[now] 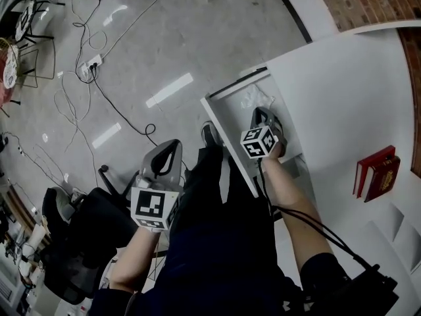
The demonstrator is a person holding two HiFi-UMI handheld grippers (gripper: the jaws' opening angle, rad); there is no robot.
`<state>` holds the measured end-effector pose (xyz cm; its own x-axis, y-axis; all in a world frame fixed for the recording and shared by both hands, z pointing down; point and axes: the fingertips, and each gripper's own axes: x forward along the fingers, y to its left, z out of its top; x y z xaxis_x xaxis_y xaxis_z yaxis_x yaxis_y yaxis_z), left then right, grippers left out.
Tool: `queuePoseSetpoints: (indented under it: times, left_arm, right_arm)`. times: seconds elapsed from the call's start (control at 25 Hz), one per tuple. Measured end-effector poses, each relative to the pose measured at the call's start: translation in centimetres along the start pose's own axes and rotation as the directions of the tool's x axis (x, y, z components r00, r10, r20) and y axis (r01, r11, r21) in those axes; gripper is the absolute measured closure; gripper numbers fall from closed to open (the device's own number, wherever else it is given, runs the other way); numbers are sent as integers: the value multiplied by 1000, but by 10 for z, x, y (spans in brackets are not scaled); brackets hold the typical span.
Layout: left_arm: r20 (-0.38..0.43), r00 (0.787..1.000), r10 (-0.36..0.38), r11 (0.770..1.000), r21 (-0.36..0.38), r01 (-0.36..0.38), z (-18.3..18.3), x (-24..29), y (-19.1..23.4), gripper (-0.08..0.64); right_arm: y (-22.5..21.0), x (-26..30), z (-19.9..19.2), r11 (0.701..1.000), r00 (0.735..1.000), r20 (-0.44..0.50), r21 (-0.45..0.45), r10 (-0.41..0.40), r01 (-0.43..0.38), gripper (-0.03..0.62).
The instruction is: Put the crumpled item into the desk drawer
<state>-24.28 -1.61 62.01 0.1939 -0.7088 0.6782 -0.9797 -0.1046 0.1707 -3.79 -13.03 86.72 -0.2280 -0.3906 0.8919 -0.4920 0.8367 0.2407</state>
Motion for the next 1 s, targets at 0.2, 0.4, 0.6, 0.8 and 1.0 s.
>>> queuePoseSetpoints:
  times: [0.2,0.4,0.6,0.8,1.0]
  left_arm:
    - [1,1000,1,1000,-7,-1,-3,1,6,558]
    - [21,1000,-12,1000,4,12,9,2,0,558]
    - [73,997,-40,999,34,37,34,6,-19,558]
    - [109,993,-49,996,77,41,57,-4,-35,558]
    - [156,984,-84,991,119,66,86,-11,-65,558]
  right_arm:
    - [1,3,2,999,1000,13,45,13,-14,539]
    - [7,-16,11,992,998,53,116,39,-45,494]
    - [1,-48,26,989,991,126,127,54,-70,505]
    - [-1,-99,59,983,967,246,150,68,-107,509]
    - [-19,-164,90,983,933,358,147,50,-109,511]
